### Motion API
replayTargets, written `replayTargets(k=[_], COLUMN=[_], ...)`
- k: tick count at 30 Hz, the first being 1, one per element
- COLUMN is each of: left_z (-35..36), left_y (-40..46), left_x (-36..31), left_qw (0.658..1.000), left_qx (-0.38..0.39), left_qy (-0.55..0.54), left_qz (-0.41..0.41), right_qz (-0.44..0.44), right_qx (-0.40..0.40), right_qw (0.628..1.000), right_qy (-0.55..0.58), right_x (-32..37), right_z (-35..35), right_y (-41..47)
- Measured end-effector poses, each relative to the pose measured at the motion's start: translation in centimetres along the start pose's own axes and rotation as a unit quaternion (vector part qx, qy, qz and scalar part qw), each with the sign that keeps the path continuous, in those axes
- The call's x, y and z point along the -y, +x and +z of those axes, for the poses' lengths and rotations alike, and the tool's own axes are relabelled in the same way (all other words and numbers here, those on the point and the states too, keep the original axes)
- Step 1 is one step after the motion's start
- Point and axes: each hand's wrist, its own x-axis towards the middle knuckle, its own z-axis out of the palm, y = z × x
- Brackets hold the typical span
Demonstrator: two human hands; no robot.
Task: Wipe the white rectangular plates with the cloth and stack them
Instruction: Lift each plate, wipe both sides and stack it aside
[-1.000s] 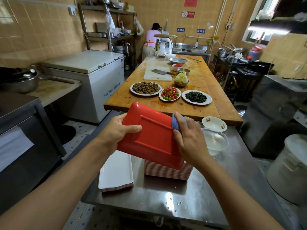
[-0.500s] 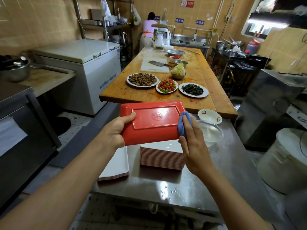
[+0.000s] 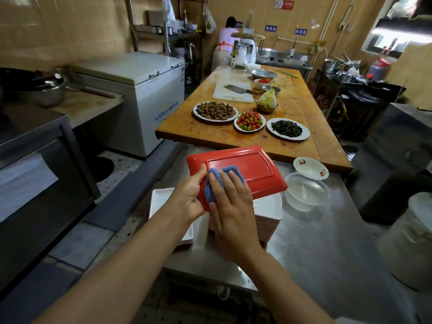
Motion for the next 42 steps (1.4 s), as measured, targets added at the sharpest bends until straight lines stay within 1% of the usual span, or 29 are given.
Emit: replayTargets(k=[4, 7, 10, 12, 15, 17, 19, 23, 25, 28, 30, 31, 32, 33, 35, 36, 39, 42], left_z=[-1.0, -1.5, -2.8, -3.8, -5.1, -6.1, -7.0, -9.1, -10.0, -11.1, -11.6, -11.9, -12.2, -12.5, -13.1, -13.4, -13.8, -14.4], left_y=[-0.4, -0.6, -0.9, -1.1, -1.3, -1.5, -1.6, -1.8, -1.8, -2.0, -1.9, -1.7, -1.5, -1.2, -0.4, 0.1, 1.2, 2.2], left_x=[-0.2, -0.7, -1.3, -1.7, -2.3, -2.7, -3.0, -3.6, -3.9, -4.3, -4.3, -4.2, -4.0, -3.7, -3.1, -2.7, -1.2, 0.2], left_qw=[0.999, 0.995, 0.993, 0.993, 0.993, 0.994, 0.993, 0.992, 0.990, 0.986, 0.977, 0.968, 0.951, 0.921, 0.832, 0.790, 0.703, 0.584], left_qx=[0.000, -0.019, -0.043, -0.052, -0.073, -0.088, -0.094, -0.108, -0.117, -0.127, -0.128, -0.133, -0.147, -0.168, -0.200, -0.195, -0.145, -0.113], left_qy=[-0.004, 0.002, 0.003, 0.000, -0.002, -0.014, -0.027, -0.040, -0.036, -0.024, 0.023, 0.068, 0.134, 0.222, 0.411, 0.484, 0.617, 0.736], left_qz=[0.051, 0.093, 0.108, 0.105, 0.089, 0.069, 0.059, 0.056, 0.065, 0.102, 0.166, 0.203, 0.238, 0.271, 0.314, 0.323, 0.323, 0.324], right_qz=[-0.012, 0.011, 0.052, 0.076, 0.111, 0.146, 0.180, 0.239, 0.268, 0.281, 0.266, 0.263, 0.264, 0.266, 0.265, 0.264, 0.261, 0.256], right_qx=[0.044, 0.074, 0.076, 0.057, 0.023, -0.003, -0.019, -0.024, -0.019, -0.007, 0.000, 0.004, 0.009, 0.014, 0.018, 0.021, 0.030, 0.044], right_qw=[0.998, 0.997, 0.995, 0.995, 0.991, 0.979, 0.962, 0.920, 0.906, 0.911, 0.922, 0.924, 0.924, 0.924, 0.925, 0.926, 0.924, 0.927], right_qy=[-0.030, -0.028, -0.027, -0.015, 0.074, 0.144, 0.203, 0.309, 0.326, 0.303, 0.281, 0.278, 0.278, 0.276, 0.270, 0.271, 0.278, 0.271], right_x=[0.1, -1.0, -2.8, -4.1, -4.8, -4.6, -4.2, -3.9, -3.9, -4.0, -4.0, -3.9, -3.7, -3.6, -3.4, -3.4, -3.6, -3.7], right_z=[-0.4, -0.5, -0.6, -0.7, 0.0, 0.9, 1.8, 3.2, 3.6, 4.0, 4.2, 4.2, 4.3, 4.4, 4.5, 4.6, 4.9, 5.1], right_y=[2.7, 4.1, 4.7, 4.5, 3.7, 3.1, 2.7, 2.9, 3.3, 3.4, 3.6, 3.7, 3.8, 3.9, 3.8, 3.8, 3.5, 3.1])
